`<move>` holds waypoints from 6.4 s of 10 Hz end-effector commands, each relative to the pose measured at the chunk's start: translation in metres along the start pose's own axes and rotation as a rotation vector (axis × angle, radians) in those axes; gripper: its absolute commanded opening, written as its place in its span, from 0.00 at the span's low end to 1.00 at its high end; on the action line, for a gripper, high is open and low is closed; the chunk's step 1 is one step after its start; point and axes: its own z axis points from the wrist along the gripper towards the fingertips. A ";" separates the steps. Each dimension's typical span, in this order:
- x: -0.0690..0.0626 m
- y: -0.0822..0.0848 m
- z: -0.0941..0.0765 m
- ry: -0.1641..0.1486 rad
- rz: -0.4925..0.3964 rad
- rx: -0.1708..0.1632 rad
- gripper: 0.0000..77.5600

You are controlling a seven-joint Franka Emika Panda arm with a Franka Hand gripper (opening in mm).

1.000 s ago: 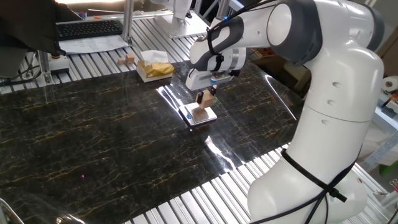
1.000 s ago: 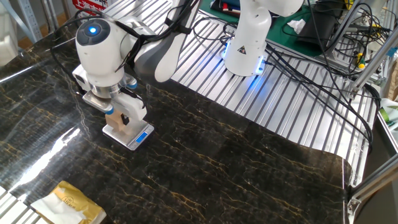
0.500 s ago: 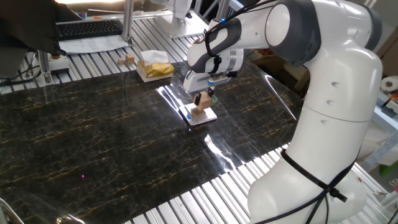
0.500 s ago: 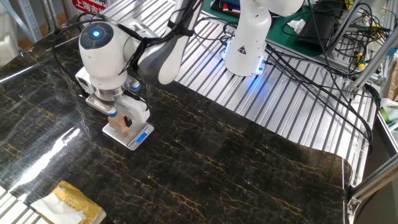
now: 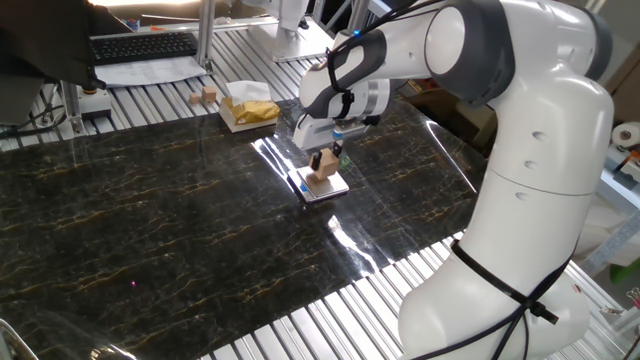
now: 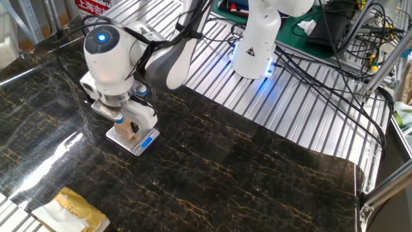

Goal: Place the block on the scale

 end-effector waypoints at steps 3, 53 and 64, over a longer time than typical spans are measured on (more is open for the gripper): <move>-0.001 0.001 0.001 -0.004 0.002 -0.002 0.01; -0.001 0.007 0.008 0.004 0.064 0.021 0.01; -0.001 0.007 0.007 0.004 0.074 0.030 0.01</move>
